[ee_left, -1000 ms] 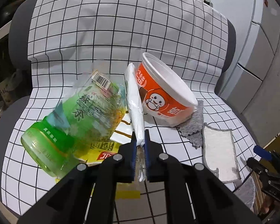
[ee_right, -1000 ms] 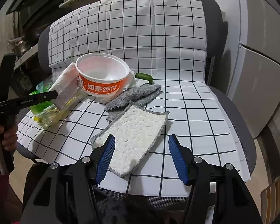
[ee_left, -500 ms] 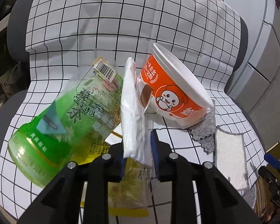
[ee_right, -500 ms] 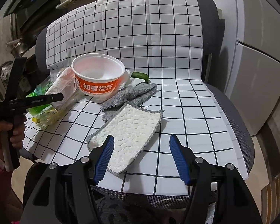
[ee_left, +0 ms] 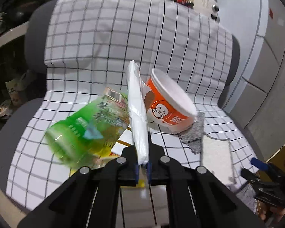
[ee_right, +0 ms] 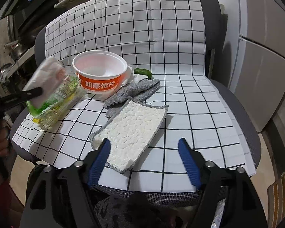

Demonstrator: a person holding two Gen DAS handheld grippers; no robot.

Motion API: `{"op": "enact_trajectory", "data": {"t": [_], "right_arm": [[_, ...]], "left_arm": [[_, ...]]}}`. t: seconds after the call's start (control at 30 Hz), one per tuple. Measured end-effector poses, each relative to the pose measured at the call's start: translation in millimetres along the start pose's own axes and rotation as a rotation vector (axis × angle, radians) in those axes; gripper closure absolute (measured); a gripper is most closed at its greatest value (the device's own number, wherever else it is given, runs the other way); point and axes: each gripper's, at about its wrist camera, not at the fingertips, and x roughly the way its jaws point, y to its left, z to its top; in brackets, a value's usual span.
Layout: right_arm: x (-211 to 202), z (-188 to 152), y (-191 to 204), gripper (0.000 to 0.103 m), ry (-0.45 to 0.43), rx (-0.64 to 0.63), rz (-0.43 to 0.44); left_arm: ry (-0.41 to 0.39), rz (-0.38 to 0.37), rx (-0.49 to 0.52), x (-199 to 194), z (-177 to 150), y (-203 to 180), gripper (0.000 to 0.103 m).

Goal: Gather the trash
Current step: 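Lift the tissue and pad and carry both over the trash bin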

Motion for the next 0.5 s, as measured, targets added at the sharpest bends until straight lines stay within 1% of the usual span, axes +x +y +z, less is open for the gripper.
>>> {"op": "enact_trajectory", "data": {"t": [0.07,0.2,0.23,0.27,0.3,0.33,0.37,0.4,0.5], "right_arm": [[12.1,-0.8,-1.1,0.028,0.024,0.019,0.000],[36.5,-2.1,-1.1,0.029,0.049,0.036,-0.039],[42.5,-2.8,-1.0,0.037,0.059,0.041,-0.043],[47.5,-3.5,-1.2,0.049,0.070,0.048,-0.041],[50.3,-4.0,0.0,0.053,0.065,0.048,-0.052],[50.4,-3.5,1.6,0.065,0.054,0.039,-0.064],[49.3,-2.3,1.6,0.090,0.049,0.043,-0.054],[45.6,-1.2,0.5,0.098,0.037,0.054,-0.042],[22.2,3.1,-0.4,0.099,-0.044,0.039,-0.059]], "left_arm": [[-0.015,-0.032,-0.009,-17.0,-6.5,-1.8,0.100],[0.006,-0.100,-0.006,-30.6,-19.0,-13.0,0.100],[0.011,-0.109,-0.001,-31.2,-21.4,-15.6,0.100],[0.020,-0.120,0.011,-30.6,-25.0,-20.1,0.100],[0.025,-0.124,0.017,-30.5,-27.8,-21.0,0.100],[0.031,-0.126,0.025,-29.3,-30.6,-22.8,0.100],[0.042,-0.128,0.031,-27.1,-33.6,-25.4,0.100],[0.051,-0.133,0.032,-25.6,-36.2,-27.5,0.100],[0.059,-0.154,0.052,-23.9,-43.3,-39.0,0.100]]}}
